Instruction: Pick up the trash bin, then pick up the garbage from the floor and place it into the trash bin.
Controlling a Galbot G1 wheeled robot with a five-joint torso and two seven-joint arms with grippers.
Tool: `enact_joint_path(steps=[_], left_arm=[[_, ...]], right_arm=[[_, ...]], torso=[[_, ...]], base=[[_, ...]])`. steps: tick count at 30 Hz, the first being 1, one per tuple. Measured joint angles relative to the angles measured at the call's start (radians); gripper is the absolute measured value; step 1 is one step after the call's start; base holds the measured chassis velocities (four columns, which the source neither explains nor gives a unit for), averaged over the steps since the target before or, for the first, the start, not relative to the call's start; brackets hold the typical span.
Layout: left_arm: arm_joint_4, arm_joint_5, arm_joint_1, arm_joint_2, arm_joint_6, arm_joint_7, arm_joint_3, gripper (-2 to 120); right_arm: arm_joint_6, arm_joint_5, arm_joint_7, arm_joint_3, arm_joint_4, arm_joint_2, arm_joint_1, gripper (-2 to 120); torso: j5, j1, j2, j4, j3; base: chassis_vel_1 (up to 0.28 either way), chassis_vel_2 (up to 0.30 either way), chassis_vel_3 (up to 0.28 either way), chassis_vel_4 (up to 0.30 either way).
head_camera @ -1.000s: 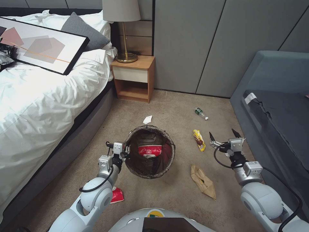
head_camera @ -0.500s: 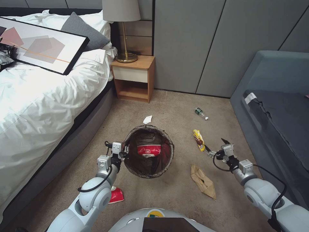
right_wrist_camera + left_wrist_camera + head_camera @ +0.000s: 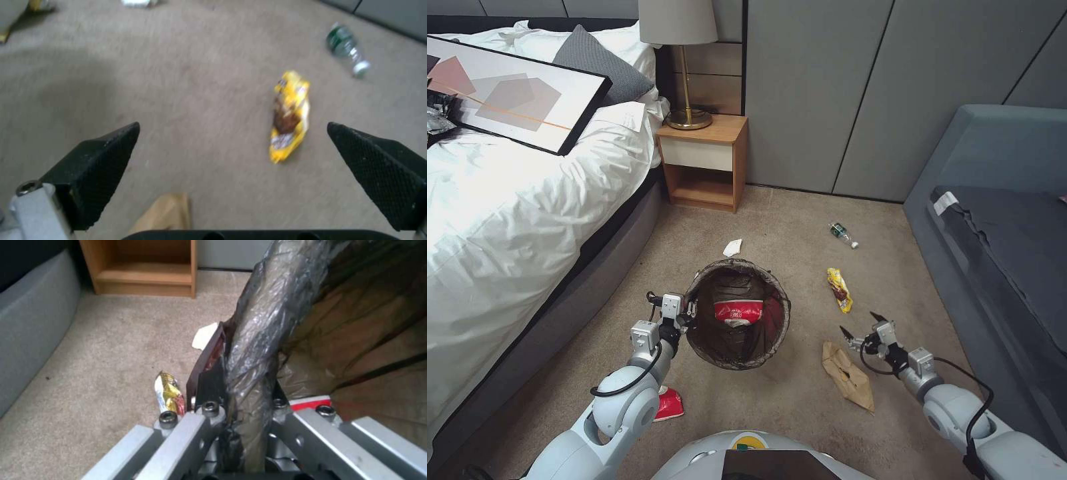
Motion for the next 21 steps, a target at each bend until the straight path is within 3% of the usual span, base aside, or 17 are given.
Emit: enact_joint_path(steps=[21], left_arm=[[0.003,0.002,0.005,-0.002,-0.003,0.001,-0.007,3]], right_arm=[[-0.006,-0.050,-0.032,-0.086,-0.099,0.062,0.032,100]], torso=[[-0.0001,0.000,0.000,0.0000,0.000]], base=[[0.000,0.000,0.000,0.000]])
